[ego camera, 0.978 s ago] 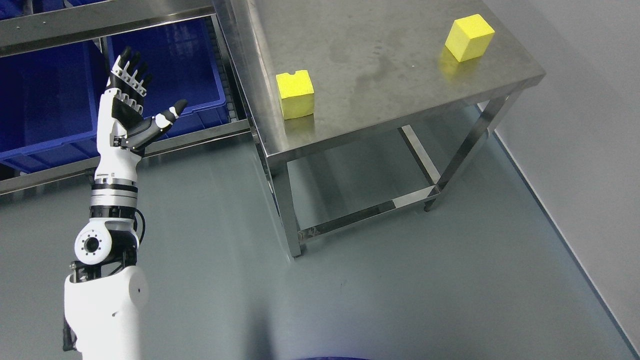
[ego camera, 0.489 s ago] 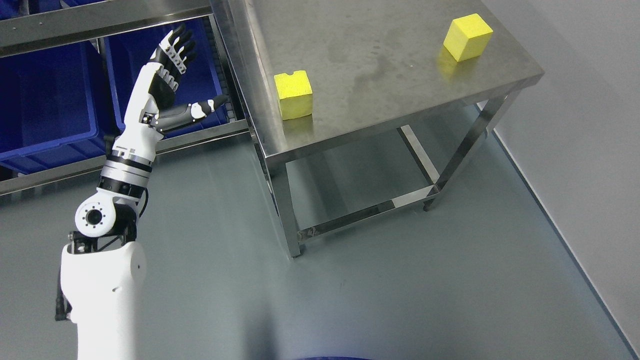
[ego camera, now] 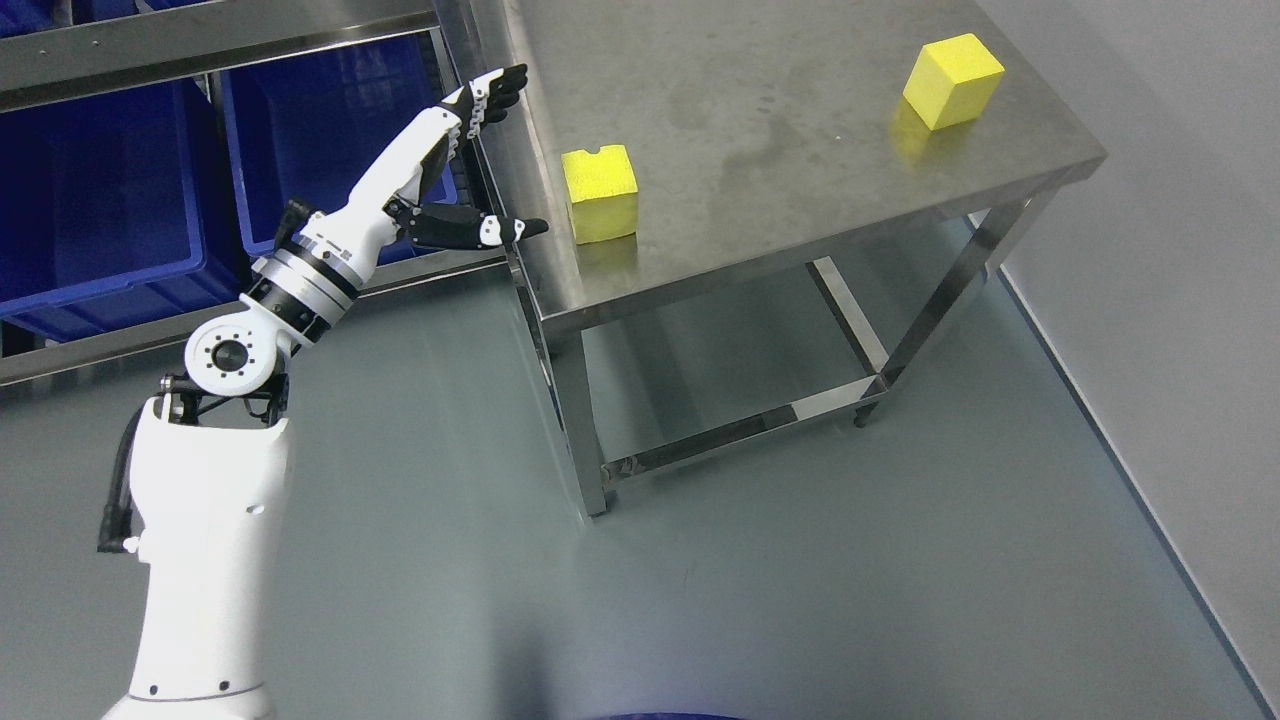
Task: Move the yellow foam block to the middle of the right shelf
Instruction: 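Reach the left hand toward the nearer yellow foam cube on the table, then close the left hand around the nearer yellow foam cube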
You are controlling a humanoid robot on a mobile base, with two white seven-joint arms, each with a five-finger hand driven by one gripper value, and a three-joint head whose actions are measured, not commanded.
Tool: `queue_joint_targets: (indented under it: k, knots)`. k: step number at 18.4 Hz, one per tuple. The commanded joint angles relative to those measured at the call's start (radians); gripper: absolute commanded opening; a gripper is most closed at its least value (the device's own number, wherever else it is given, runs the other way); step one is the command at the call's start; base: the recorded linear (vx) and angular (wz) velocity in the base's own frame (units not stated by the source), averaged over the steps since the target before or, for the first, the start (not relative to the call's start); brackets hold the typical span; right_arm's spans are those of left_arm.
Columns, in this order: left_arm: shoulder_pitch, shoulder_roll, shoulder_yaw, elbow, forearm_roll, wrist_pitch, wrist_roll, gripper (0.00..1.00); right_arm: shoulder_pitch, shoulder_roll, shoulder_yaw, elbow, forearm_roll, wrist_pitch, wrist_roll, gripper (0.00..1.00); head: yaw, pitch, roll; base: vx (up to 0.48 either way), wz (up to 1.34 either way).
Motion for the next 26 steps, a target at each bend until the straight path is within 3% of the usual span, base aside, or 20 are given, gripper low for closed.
queue_joint_targets:
  k: [1,12,20,26]
  knots:
    - [-0.099,0.044,-0.188,0.22,-0.079,-0.007,-0.005,1.0,0.023,-0.017,-0.012,-0.017,0.003,-0.001,0.0,1.0,0.0,0.0,0.0,0.0,0.0]
    - [-0.168,-0.002,-0.254,0.34,-0.103,-0.007,-0.008,1.0,0.025,-0.017,-0.012,-0.017,0.003,-0.001,0.0,1.0,0.0,0.0,0.0,0.004,0.02]
    - [-0.208,-0.123,-0.255,0.409,-0.102,-0.005,-0.011,1.0,0.025,-0.017,-0.012,-0.017,0.003,-0.001,0.0,1.0,0.0,0.0,0.0,0.03,0.12]
    - [-0.219,-0.123,-0.255,0.453,-0.107,-0.004,-0.011,0.97,0.025,-0.017,-0.012,-0.017,0.003,-0.001,0.0,1.0,0.0,0.0,0.0,0.007,-0.05]
